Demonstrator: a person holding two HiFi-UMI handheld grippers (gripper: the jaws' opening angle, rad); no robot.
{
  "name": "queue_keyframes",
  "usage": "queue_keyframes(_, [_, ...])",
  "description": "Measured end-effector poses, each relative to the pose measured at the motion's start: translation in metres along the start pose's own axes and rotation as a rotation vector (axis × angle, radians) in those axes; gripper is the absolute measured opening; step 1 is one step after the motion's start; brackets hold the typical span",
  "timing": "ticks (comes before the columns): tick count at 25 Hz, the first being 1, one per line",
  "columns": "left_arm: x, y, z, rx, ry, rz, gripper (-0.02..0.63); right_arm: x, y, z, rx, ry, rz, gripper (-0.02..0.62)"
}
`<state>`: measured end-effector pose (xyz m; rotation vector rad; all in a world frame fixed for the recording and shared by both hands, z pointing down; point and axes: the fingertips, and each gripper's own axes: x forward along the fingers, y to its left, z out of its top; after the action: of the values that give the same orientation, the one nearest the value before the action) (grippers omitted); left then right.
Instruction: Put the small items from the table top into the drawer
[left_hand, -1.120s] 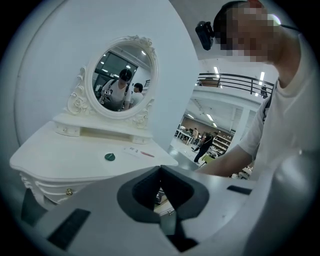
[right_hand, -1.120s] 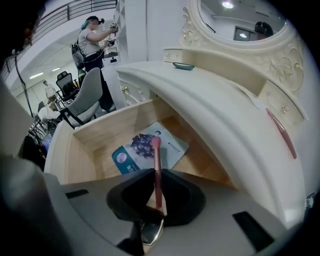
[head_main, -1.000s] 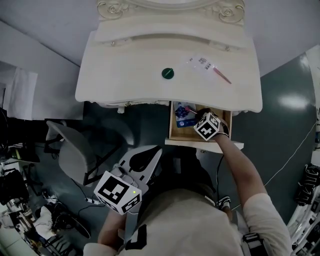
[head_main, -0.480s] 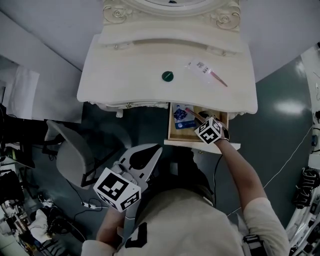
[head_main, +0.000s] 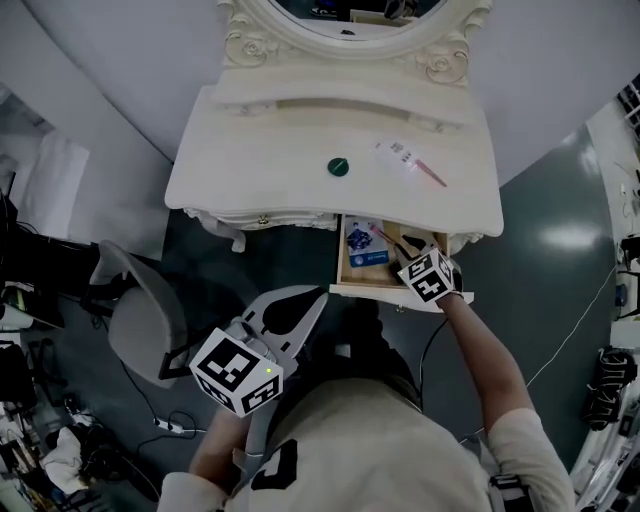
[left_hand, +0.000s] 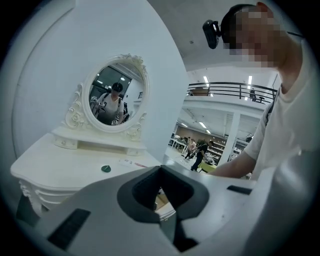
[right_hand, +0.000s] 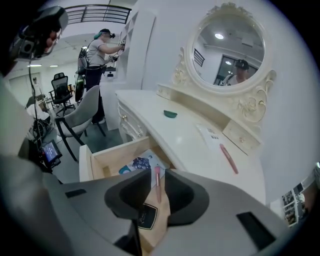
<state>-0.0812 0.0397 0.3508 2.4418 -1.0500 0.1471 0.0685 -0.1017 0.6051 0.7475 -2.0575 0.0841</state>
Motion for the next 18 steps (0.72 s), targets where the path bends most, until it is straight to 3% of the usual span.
queue_keyframes(8, [-0.020,-0.012,0.006,0.019,-0.060,-0.019,0.057,-0.023,0.002,0.036,-0.079,-0.044,-0.018,0.098])
queue_keyframes(18, [-0.021,-0.019,0.017,0.034,-0.089,-0.008,0.057,-0.030,-0.011,0.109,-0.313,-0.117,-0.008,0.098])
